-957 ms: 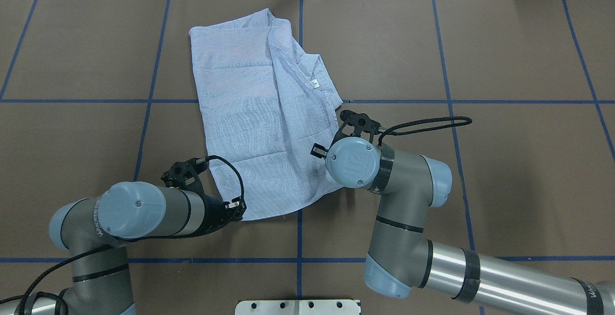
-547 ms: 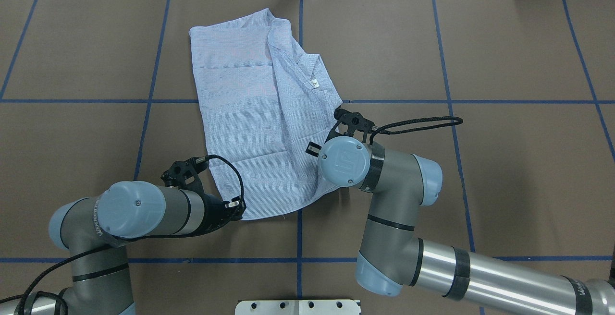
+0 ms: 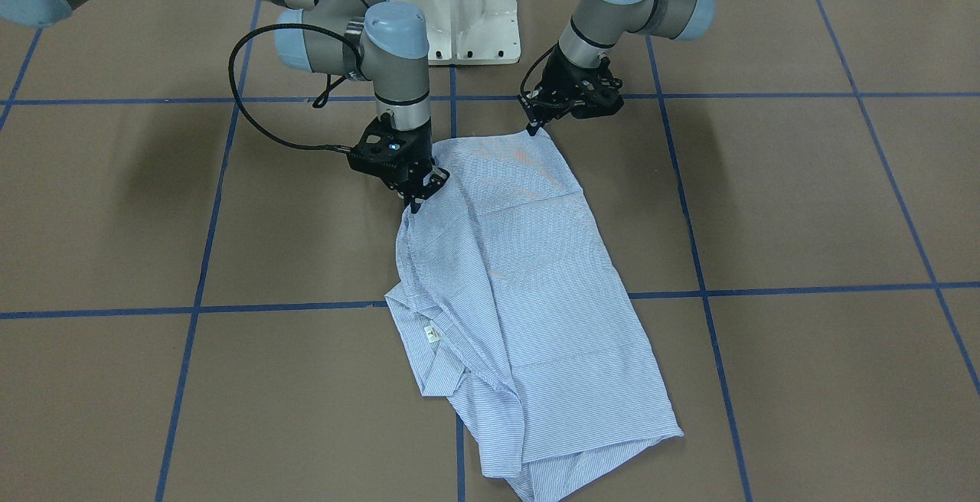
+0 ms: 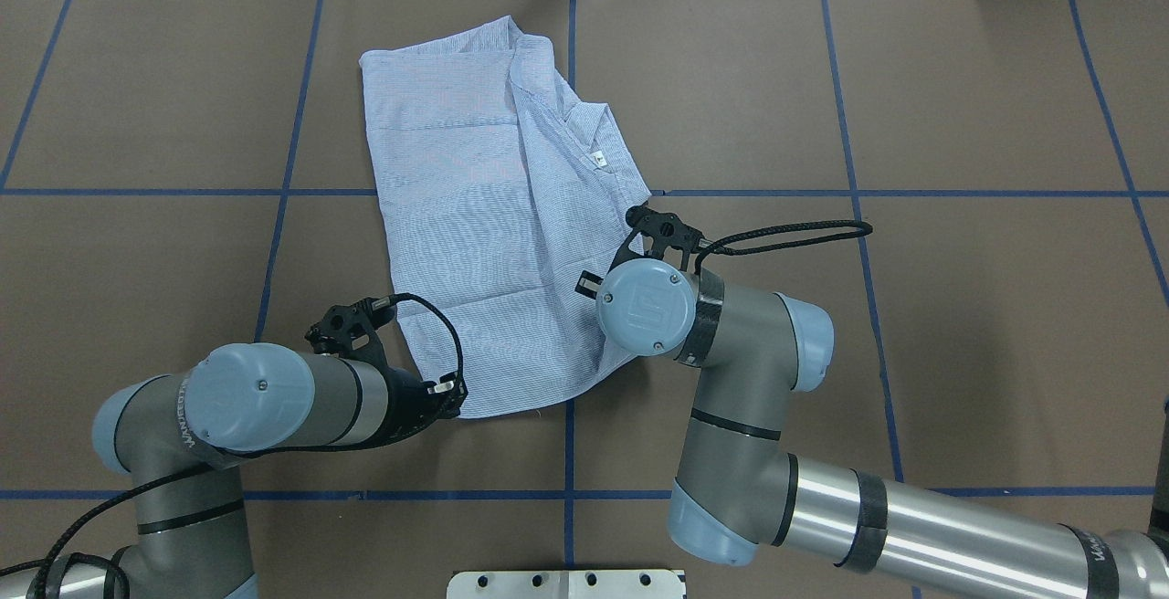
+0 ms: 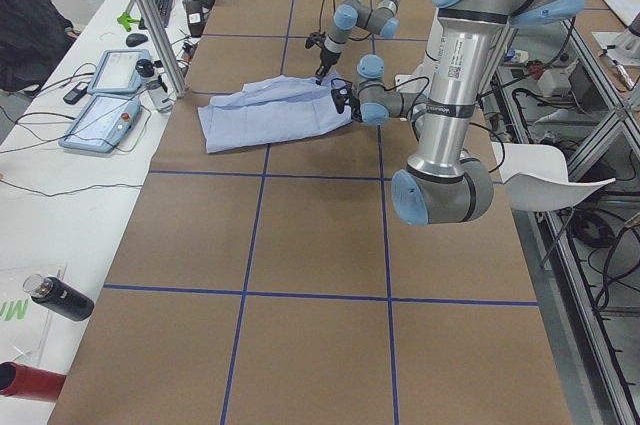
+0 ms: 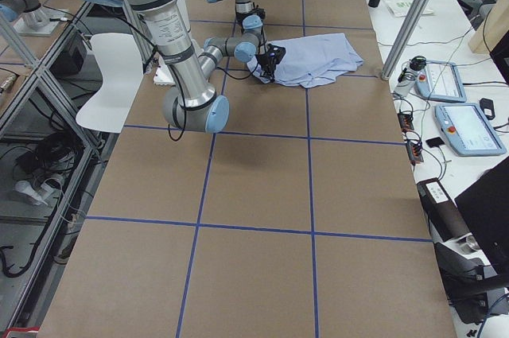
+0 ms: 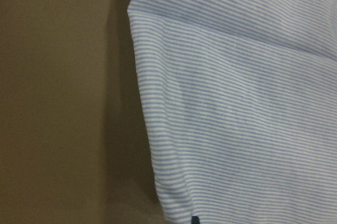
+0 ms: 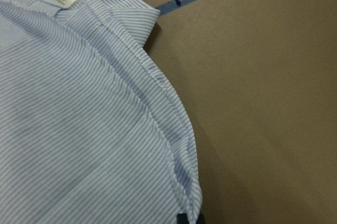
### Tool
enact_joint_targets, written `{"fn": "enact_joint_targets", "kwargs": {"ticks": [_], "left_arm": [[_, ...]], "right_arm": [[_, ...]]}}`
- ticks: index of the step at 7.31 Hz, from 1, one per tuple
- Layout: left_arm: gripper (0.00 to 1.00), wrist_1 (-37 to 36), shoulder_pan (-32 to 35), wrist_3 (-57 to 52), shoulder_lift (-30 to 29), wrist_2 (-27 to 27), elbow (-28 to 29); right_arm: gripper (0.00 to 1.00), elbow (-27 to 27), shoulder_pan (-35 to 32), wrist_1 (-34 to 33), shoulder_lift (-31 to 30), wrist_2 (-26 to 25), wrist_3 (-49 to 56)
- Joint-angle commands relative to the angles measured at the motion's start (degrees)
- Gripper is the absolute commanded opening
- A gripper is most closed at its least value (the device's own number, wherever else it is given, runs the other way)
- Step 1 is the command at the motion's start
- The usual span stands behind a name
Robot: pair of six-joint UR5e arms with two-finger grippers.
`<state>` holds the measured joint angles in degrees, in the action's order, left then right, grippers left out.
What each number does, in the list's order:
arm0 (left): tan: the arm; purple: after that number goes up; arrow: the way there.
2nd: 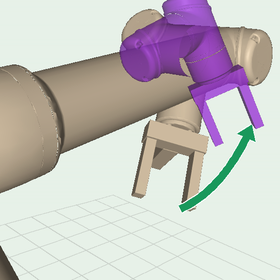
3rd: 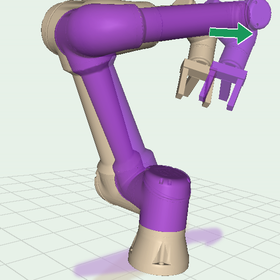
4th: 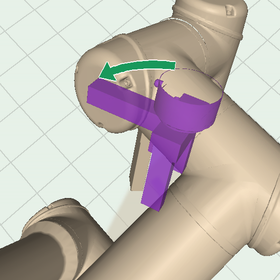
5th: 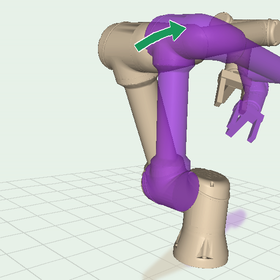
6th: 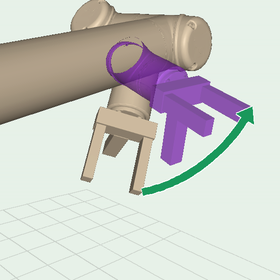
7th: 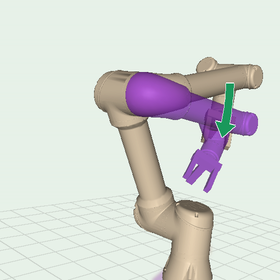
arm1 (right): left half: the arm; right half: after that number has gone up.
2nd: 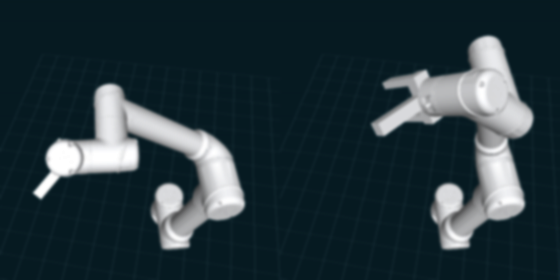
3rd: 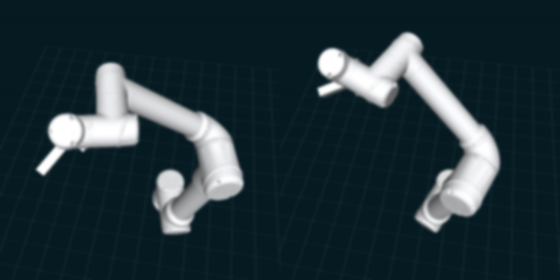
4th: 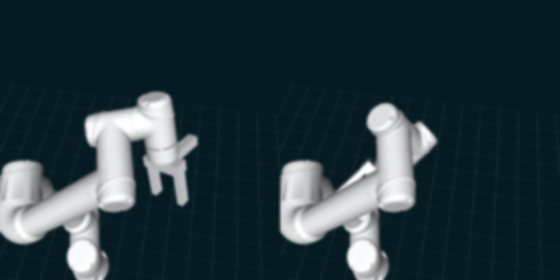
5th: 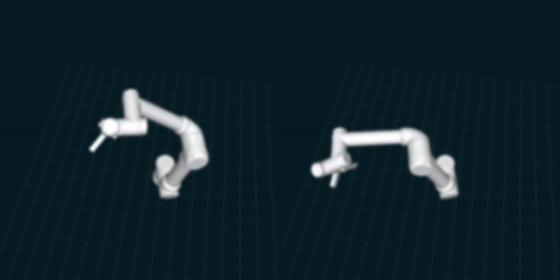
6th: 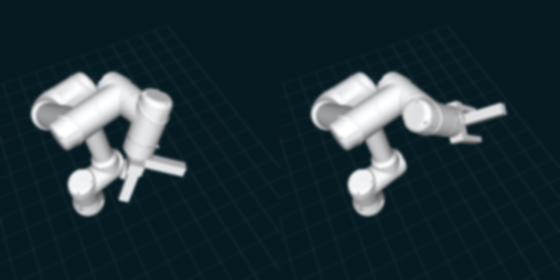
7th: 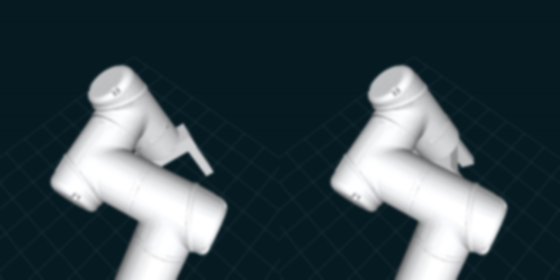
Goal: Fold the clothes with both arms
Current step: 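Grasp the shirt's near edges with both grippers, then lift the near half with both grippers and fold it farther from the robot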
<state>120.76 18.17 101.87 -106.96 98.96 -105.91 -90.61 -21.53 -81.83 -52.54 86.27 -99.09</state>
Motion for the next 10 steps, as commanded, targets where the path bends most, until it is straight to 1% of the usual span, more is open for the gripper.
{"fn": "enact_joint_targets", "kwargs": {"ticks": [1,2,3,4,5,6,7,8,9,10], "left_arm": [[0.0,0.0,0.03,0.0,0.0,0.0,0.0],[0.0,0.0,-0.06,0.0,0.0,0.0,-0.18],[0.0,0.0,-0.06,0.0,-0.09,0.17,-1.57],[0.0,0.0,-0.06,-0.09,-0.09,0.7,-4.37],[0.0,0.0,-0.06,-0.09,-0.09,3.05,-7.27],[0.0,-0.09,-0.06,-0.09,-0.09,4.12,-10.08],[0.0,-0.17,-0.06,0.0,0.0,5.96,-12.02],[0.0,-2.26,-0.06,-0.09,-0.09,6.33,-14.13],[0.0,-6.98,0.9,-0.18,-0.78,6.5,-17.11],[0.0,-11.99,4.21,-1.57,-3.23,8.85,-17.57]], "right_arm": [[0.0,-0.18,0.0,0.0,0.25,0.13,0.04],[0.0,-0.44,0.0,0.0,0.16,0.21,0.04],[0.0,-3.84,-0.35,-0.26,-1.23,0.56,0.04],[0.0,-11.62,-0.35,-3.83,-4.73,1.09,0.04],[0.0,-20.05,1.21,-8.22,-7.81,2.31,-0.13],[0.0,-27.01,3.49,-11.92,-9.84,2.32,-1.88],[0.0,-31.16,5.17,-15.0,-10.29,2.32,-4.42],[0.0,-34.86,6.23,-18.77,-10.65,2.32,-4.79],[0.0,-38.55,6.24,-22.98,-10.65,2.5,-4.71],[0.0,-38.76,6.15,-24.24,-10.74,2.5,-4.62]]}}
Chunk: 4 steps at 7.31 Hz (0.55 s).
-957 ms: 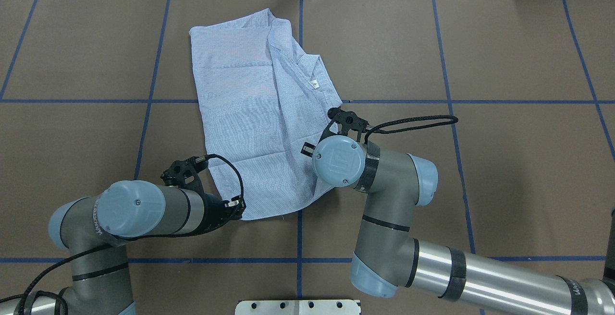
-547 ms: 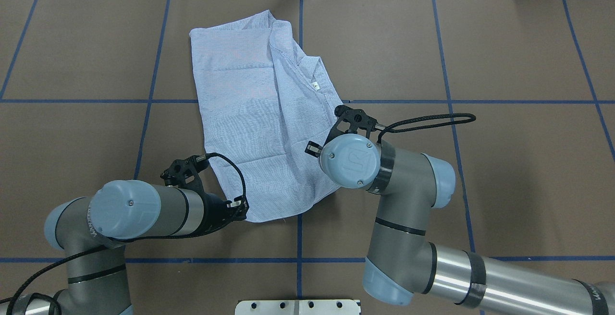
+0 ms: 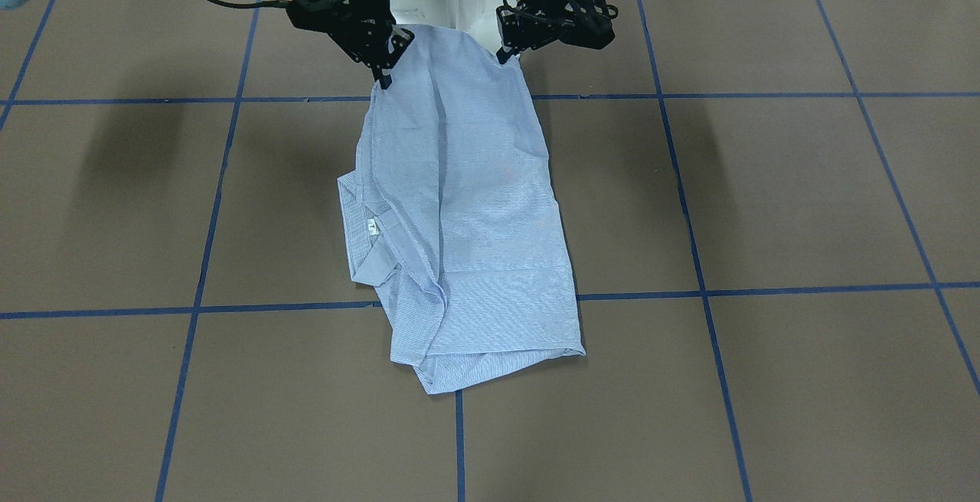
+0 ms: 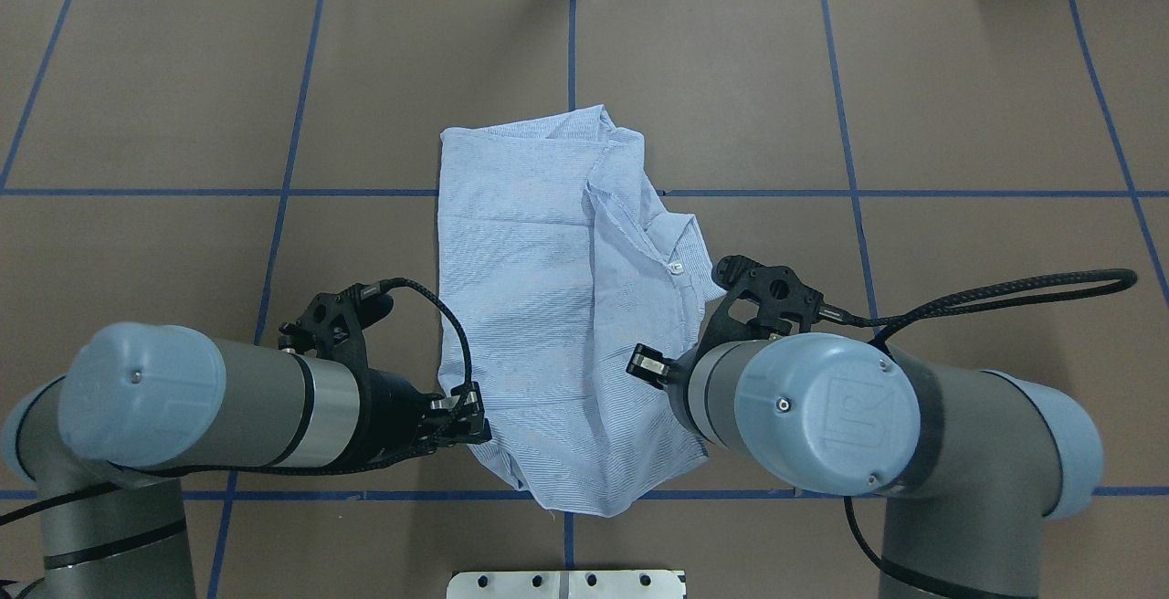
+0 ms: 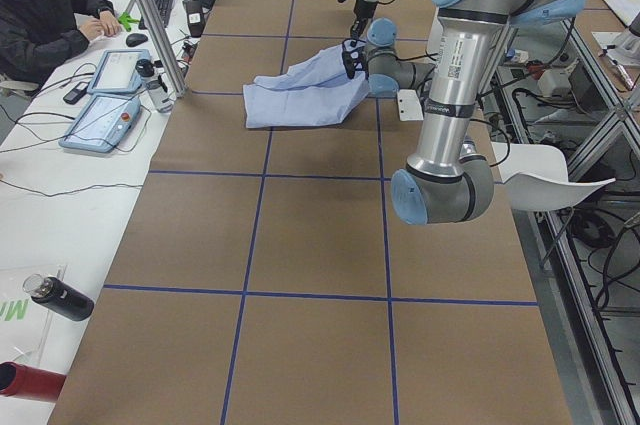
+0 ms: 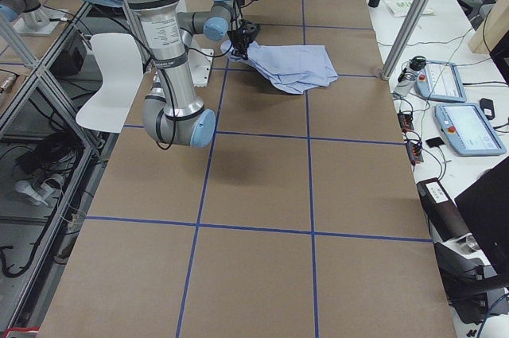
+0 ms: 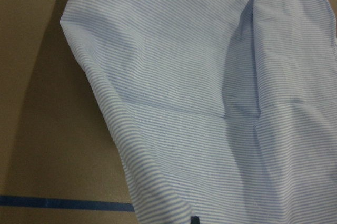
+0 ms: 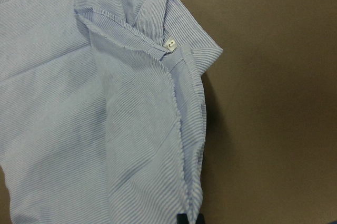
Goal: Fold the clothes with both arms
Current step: 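Lift the near half with both grippers and fold it farther from the robot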
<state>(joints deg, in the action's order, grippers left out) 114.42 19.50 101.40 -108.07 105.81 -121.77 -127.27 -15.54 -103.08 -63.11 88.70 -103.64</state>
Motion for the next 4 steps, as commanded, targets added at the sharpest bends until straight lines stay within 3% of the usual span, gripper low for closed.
{"fn": "enact_joint_targets", "kwargs": {"ticks": [1,4], "left_arm": [[0.0,-9.88,5.69,-4.77,-4.32,2.82,-1.37],[0.0,-14.84,12.03,-13.13,-10.3,2.12,7.21]], "right_arm": [[0.0,-0.45,-0.88,-3.0,0.18,-0.11,0.53],[0.0,10.6,-7.02,-0.99,3.85,-0.55,3.86]]}}
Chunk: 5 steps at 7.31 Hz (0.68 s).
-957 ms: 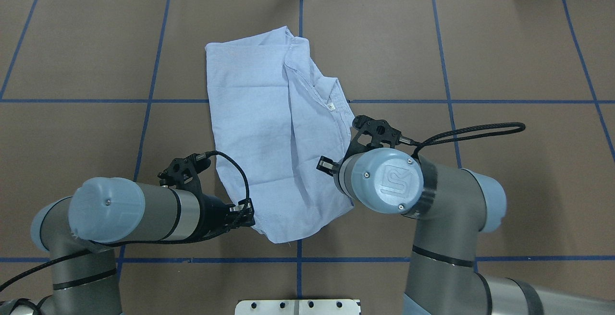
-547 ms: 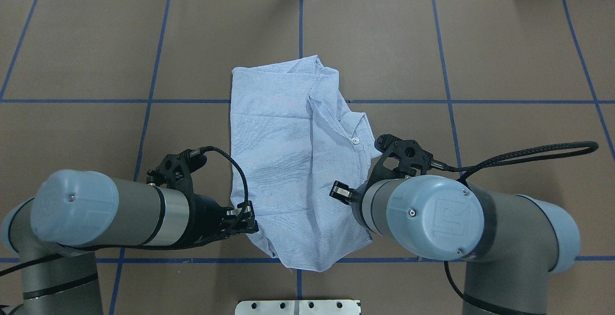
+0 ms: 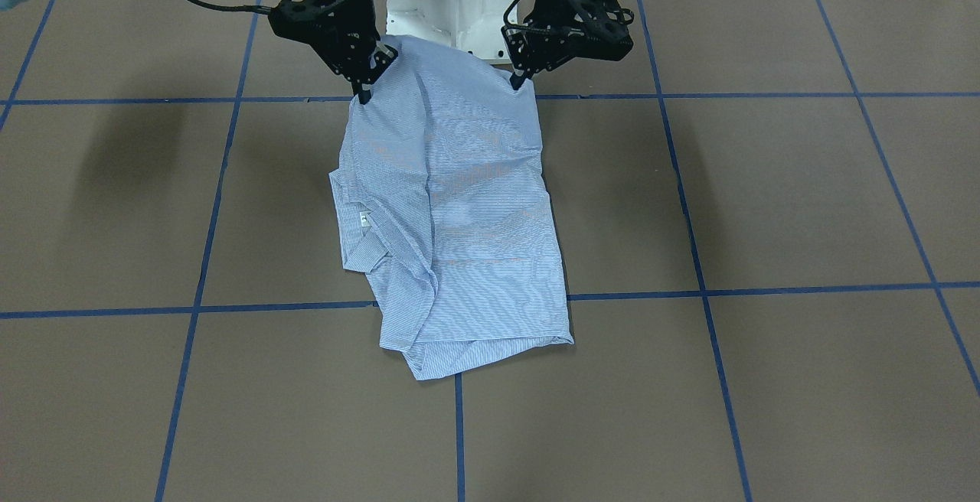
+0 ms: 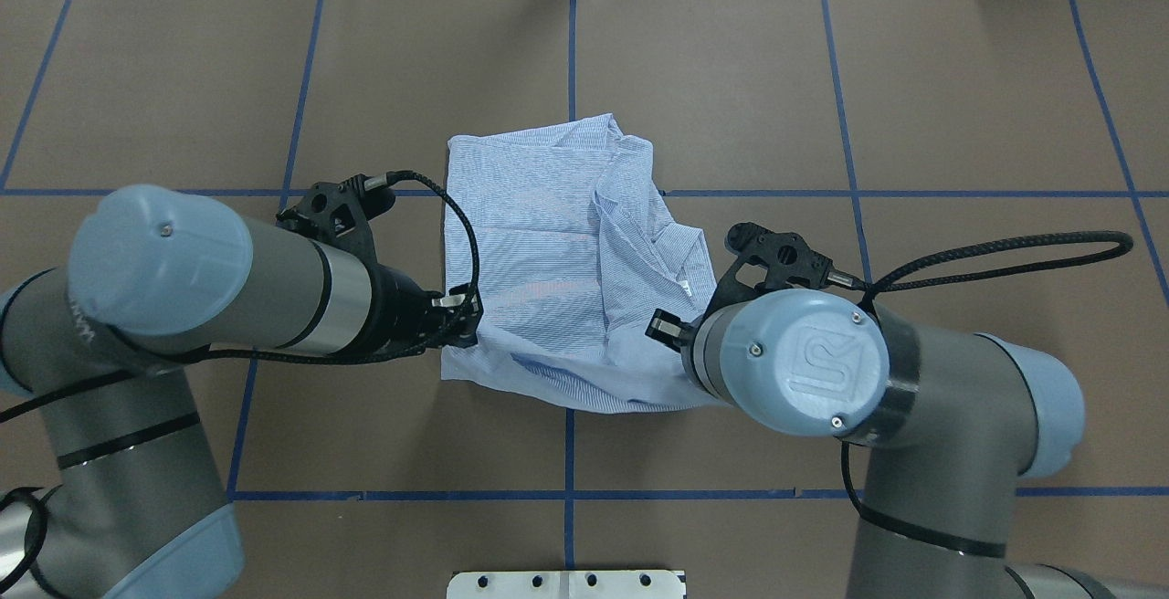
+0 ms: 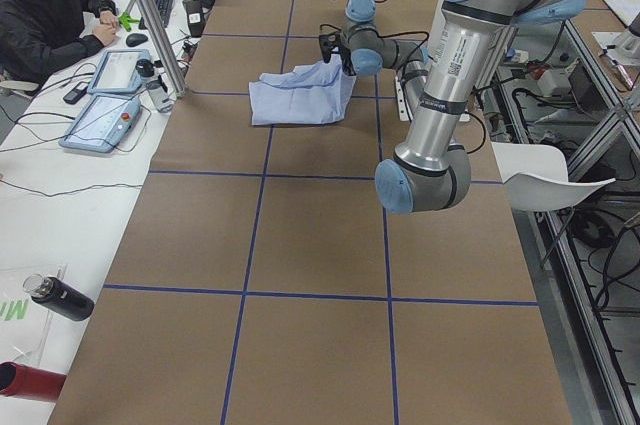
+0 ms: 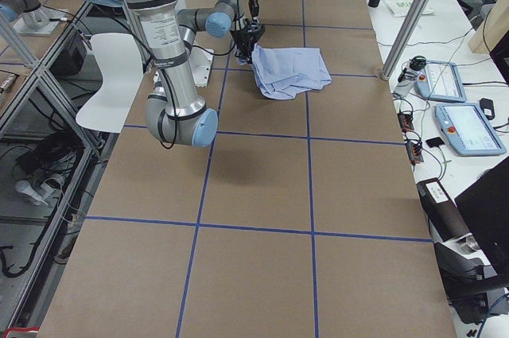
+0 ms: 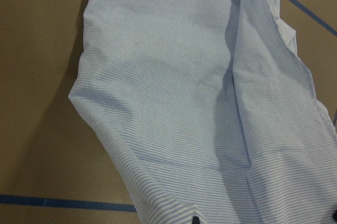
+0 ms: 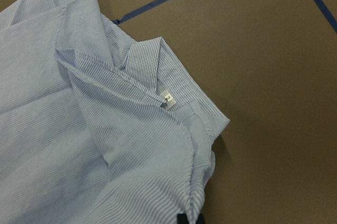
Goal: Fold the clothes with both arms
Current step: 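Lift the near half with both grippers and fold it farther from the robot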
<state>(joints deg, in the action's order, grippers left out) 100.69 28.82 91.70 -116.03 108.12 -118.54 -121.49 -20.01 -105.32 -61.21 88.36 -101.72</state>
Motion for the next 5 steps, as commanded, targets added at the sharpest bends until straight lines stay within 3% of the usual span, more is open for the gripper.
{"fn": "enact_joint_targets", "kwargs": {"ticks": [1,3,5], "left_arm": [[0.0,-1.11,5.25,-6.68,-3.75,-0.19,6.63],[0.0,-1.11,6.95,-10.22,-7.17,-3.42,11.73],[0.0,-1.02,8.35,-13.46,-10.52,-4.5,17.62]], "right_arm": [[0.0,8.17,-4.84,3.95,3.19,-0.12,2.92],[0.0,15.55,-8.71,4.24,9.33,0.14,3.89],[0.0,18.72,-11.53,4.59,11.54,0.23,7.31]]}}
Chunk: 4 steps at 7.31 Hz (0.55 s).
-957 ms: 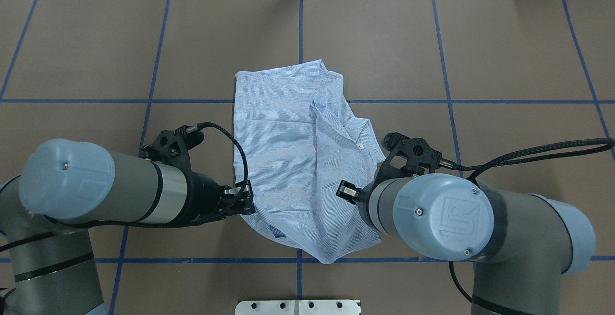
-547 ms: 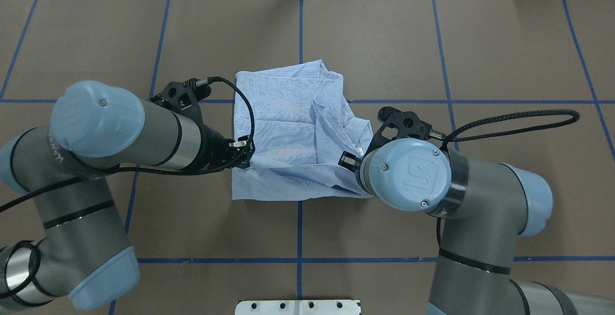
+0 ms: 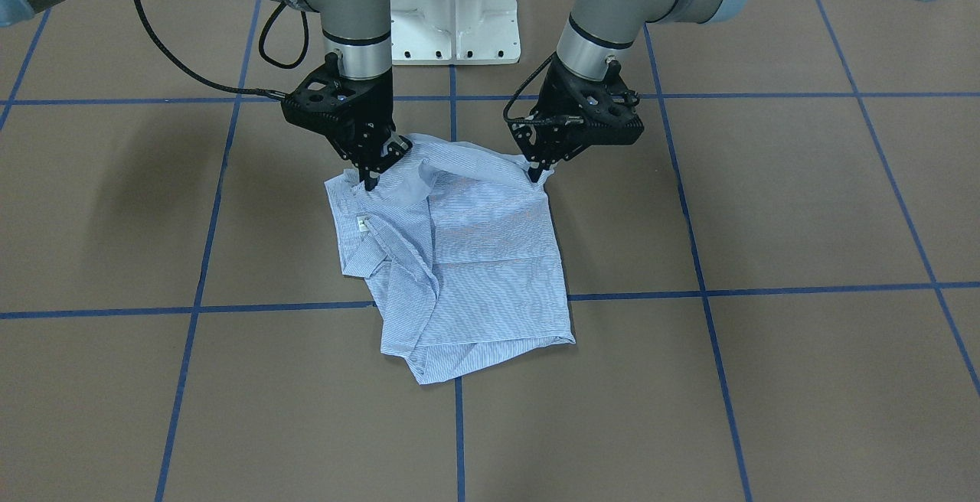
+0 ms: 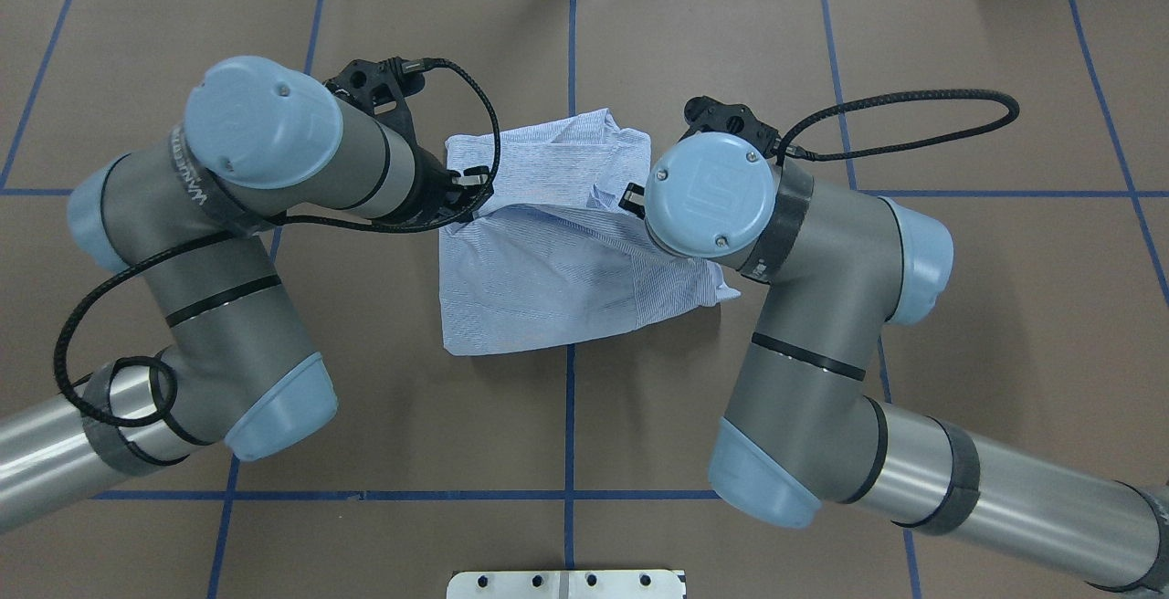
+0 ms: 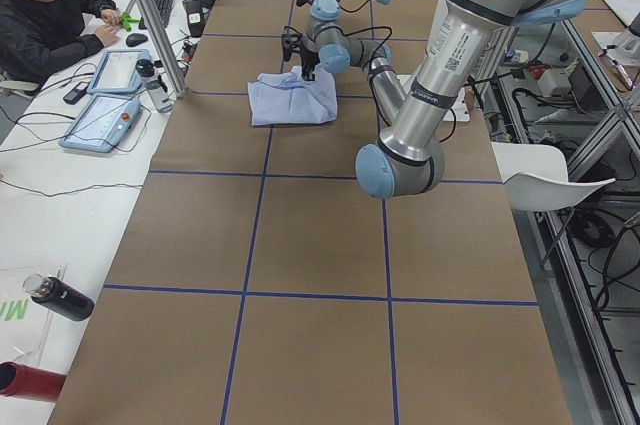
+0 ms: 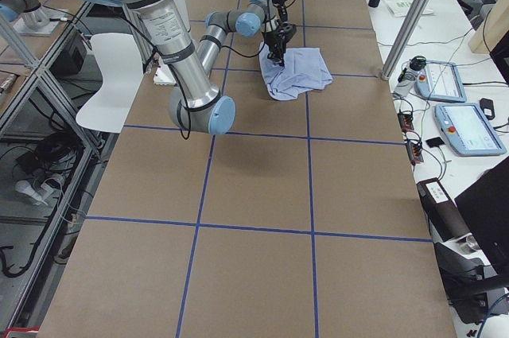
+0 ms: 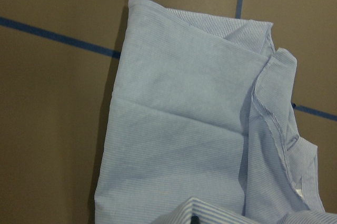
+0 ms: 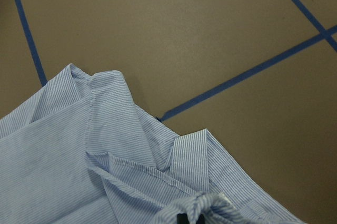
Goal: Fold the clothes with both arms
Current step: 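Lift the near half with both grippers and fold it farther from the robot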
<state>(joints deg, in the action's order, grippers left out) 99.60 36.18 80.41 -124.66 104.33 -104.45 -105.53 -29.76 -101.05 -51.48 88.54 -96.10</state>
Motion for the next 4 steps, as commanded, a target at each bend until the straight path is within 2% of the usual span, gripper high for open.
{"fn": "enact_joint_targets", "kwargs": {"ticks": [1,3,4], "left_arm": [[0.0,0.33,1.08,-4.36,-1.99,-2.79,6.08],[0.0,0.94,1.26,-8.23,-2.08,-3.25,8.91],[0.0,2.68,1.26,-8.69,-2.08,-3.25,10.48]], "right_arm": [[0.0,8.18,-2.49,2.15,4.26,0.14,2.84],[0.0,18.74,-3.98,7.77,8.84,0.23,6.16],[0.0,21.92,-5.47,8.06,10.68,1.1,9.76]]}}
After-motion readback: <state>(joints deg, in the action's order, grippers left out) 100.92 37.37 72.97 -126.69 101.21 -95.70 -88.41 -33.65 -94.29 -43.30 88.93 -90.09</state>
